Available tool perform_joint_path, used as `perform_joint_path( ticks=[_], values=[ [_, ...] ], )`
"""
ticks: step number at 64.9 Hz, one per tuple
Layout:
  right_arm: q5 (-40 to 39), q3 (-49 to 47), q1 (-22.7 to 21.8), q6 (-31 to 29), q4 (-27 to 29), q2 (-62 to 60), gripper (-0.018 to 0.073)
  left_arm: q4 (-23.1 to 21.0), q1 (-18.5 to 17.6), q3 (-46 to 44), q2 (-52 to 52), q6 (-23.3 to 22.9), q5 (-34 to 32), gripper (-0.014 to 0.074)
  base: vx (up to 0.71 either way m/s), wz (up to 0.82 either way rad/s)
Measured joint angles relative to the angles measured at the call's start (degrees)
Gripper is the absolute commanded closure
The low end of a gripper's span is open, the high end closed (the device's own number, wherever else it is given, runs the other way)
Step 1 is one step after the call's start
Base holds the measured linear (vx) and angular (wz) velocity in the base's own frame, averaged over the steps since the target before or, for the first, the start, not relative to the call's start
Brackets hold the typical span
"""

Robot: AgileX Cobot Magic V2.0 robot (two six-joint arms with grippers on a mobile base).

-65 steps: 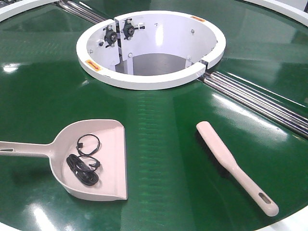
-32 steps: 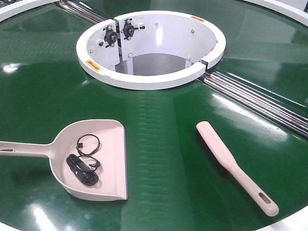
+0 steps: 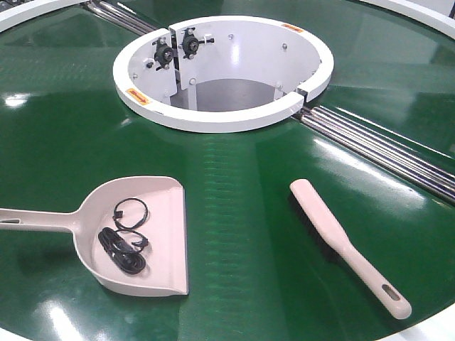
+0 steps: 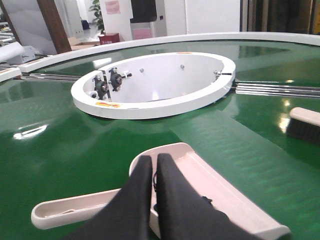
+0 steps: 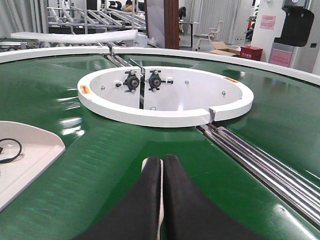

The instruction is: Clean and inspect green conveyor with broom and dustpan

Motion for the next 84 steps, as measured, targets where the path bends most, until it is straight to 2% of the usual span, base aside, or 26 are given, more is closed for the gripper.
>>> perform_joint_path(
  ticks=[8, 18, 27, 33, 45, 55, 70, 84],
  values=[
    [0.1, 0.0, 0.0, 0.0, 0.0, 0.0, 0.0568, -0.1, 3.1, 6.3, -2.8, -3.8, -6.9, 0.0603, 0.0, 0.0],
    [0.2, 0.0, 0.0, 0.0, 0.0, 0.0, 0.0568, -0.2, 9.6, 12.4, -7.5, -10.9, -14.1, 0.0603, 0.0, 0.0],
    [0.4, 0.1, 0.0, 0.0, 0.0, 0.0, 0.0568, 2.6, 14.0, 12.5, -7.8, -12.5, -14.1, 0.0603, 0.0, 0.0],
    [0.4, 0.1, 0.0, 0.0, 0.0, 0.0, 0.0568, 5.6, 14.1, 12.5, -7.8, -12.7, -14.1, 0.0603, 0.0, 0.0],
    [0.3, 0.1, 0.0, 0.0, 0.0, 0.0, 0.0568, 9.6, 12.0, 12.5, -7.8, -12.8, -14.1, 0.0603, 0.0, 0.0],
    [0.3, 0.1, 0.0, 0.0, 0.0, 0.0, 0.0568, 9.6, 11.7, 12.5, -7.8, -14.2, -14.1, 0.0603, 0.0, 0.0],
    [0.3, 0.1, 0.0, 0.0, 0.0, 0.0, 0.0568, 9.6, 11.7, 12.6, -7.8, -14.5, -6.5, 0.0603, 0.0, 0.0],
    [0.4, 0.1, 0.0, 0.0, 0.0, 0.0, 0.0568, 9.9, 11.7, 12.7, -7.8, -14.6, -6.2, 0.0603, 0.0, 0.0]
  ],
)
